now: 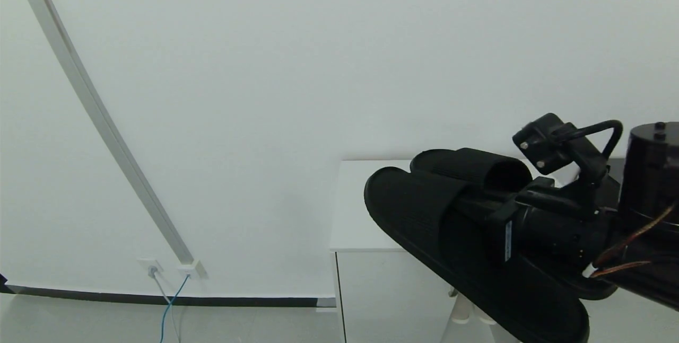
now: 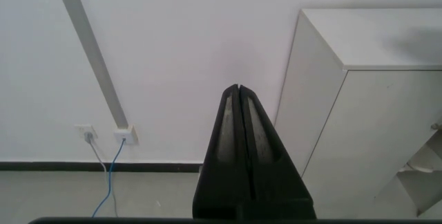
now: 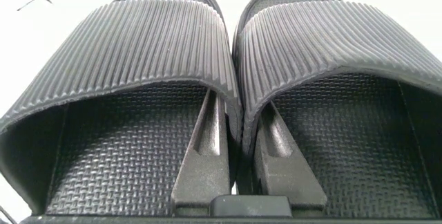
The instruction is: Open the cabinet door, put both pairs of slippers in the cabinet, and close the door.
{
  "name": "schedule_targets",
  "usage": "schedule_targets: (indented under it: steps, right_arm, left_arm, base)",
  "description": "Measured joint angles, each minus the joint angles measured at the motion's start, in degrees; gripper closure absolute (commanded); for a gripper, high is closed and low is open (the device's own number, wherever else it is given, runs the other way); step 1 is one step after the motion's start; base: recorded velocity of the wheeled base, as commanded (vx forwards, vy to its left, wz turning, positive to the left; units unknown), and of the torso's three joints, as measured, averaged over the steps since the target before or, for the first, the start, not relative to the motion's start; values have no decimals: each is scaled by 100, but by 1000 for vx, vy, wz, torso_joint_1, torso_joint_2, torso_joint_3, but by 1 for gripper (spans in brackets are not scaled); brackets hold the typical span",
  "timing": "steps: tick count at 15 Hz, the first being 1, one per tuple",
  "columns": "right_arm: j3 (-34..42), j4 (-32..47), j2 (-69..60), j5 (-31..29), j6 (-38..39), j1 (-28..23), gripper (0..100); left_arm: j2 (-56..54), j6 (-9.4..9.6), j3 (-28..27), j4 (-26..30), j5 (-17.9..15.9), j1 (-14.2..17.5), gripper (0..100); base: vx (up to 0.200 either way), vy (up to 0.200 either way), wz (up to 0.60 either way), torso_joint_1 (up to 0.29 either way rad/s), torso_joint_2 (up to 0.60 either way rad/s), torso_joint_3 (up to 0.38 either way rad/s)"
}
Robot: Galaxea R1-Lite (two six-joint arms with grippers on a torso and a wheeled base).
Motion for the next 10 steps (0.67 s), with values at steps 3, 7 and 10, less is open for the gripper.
schedule_targets:
  steps: [3,7,10]
  right_arm:
    - [452,-1045,-83,446,-295,5,100]
    - [649,-1133,-20,479,-334,13,100]
    - [657,-1139,30,489,-321,21,100]
  left_arm:
    - [0,0,0,0,-2,0,100]
    - [0,-1,0,0,-2,0,100]
    - [0,-1,0,-2,12,0,100]
  base:
    - [0,0,0,0,0,0]
    - [-50,0,0,1,2,1]
    - [-200,0,0,1,4,5]
